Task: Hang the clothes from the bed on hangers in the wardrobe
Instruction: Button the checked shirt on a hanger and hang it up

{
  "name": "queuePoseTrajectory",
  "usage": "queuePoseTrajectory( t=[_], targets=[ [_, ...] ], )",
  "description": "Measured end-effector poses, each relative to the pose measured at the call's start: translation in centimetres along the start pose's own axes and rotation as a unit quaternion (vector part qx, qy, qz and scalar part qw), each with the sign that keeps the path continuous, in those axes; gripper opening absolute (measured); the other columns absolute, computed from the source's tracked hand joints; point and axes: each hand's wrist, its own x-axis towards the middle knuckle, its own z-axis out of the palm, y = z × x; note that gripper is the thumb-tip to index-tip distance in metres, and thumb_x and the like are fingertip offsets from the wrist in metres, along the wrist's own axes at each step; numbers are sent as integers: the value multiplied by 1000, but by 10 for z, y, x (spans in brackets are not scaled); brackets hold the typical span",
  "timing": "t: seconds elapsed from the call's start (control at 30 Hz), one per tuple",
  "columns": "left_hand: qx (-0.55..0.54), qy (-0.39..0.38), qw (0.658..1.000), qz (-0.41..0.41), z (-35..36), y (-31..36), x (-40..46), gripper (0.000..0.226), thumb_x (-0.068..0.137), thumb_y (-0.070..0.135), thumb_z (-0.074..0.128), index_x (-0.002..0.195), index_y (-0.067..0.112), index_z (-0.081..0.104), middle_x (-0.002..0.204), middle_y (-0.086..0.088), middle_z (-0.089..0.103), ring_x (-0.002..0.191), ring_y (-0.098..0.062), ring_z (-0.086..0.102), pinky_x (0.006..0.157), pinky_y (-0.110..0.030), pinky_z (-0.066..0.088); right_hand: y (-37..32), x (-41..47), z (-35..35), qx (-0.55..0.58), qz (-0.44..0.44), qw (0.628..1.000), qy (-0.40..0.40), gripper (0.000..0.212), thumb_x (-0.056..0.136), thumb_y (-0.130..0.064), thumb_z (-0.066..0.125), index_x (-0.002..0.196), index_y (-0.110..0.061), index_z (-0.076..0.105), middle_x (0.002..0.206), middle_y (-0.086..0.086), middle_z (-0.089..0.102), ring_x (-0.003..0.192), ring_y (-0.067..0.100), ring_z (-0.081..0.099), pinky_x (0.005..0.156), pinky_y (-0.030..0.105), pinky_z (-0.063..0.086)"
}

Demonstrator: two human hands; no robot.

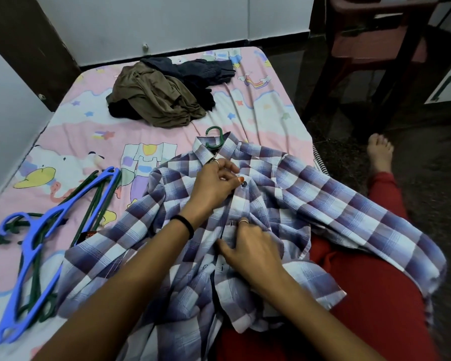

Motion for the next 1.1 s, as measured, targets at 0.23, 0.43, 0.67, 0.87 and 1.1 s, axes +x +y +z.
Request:
queuePoseTrajectory(
  t=[0.23,0.43,0.67,0.87,1.1],
  targets=[
    [62,-11,998,-5,9,-26,0,17,83,9,70,82,21,59,69,4,64,57,-2,54,64,-21,43,9,33,29,-19,66,997,-37,47,92,-48,43,110,-8,61,117,14,63,109,36,59,83,38,45],
    [308,-30,942,132,17,-34,-46,32,90,21,61,120,14,51,108,-2,55,99,-19,51,83,-29,43,23,50,43,-10,115,992,-49,36,93,-33,43,116,-14,62,121,10,64,112,33,60,88,36,47],
    [529,-52,828,179,-5,-70,-83,43,67,31,81,97,7,62,91,-9,55,76,-27,54,53,-39,53,28,69,43,30,143,987,-72,39,92,-32,44,119,-10,60,123,11,63,112,33,60,90,38,46],
    [469,-53,863,179,-22,-70,-70,13,78,5,68,86,6,58,86,-12,57,79,-33,58,55,-43,52,40,62,41,74,118,986,-95,39,86,-41,47,102,-10,65,111,14,67,103,35,62,85,39,48],
    [315,-18,947,63,-51,-58,-37,14,84,0,57,93,11,59,80,-6,66,81,-28,62,67,-28,41,43,57,45,51,94,991,-81,32,93,-33,43,98,-7,62,108,14,66,101,34,62,78,37,47]
  ],
)
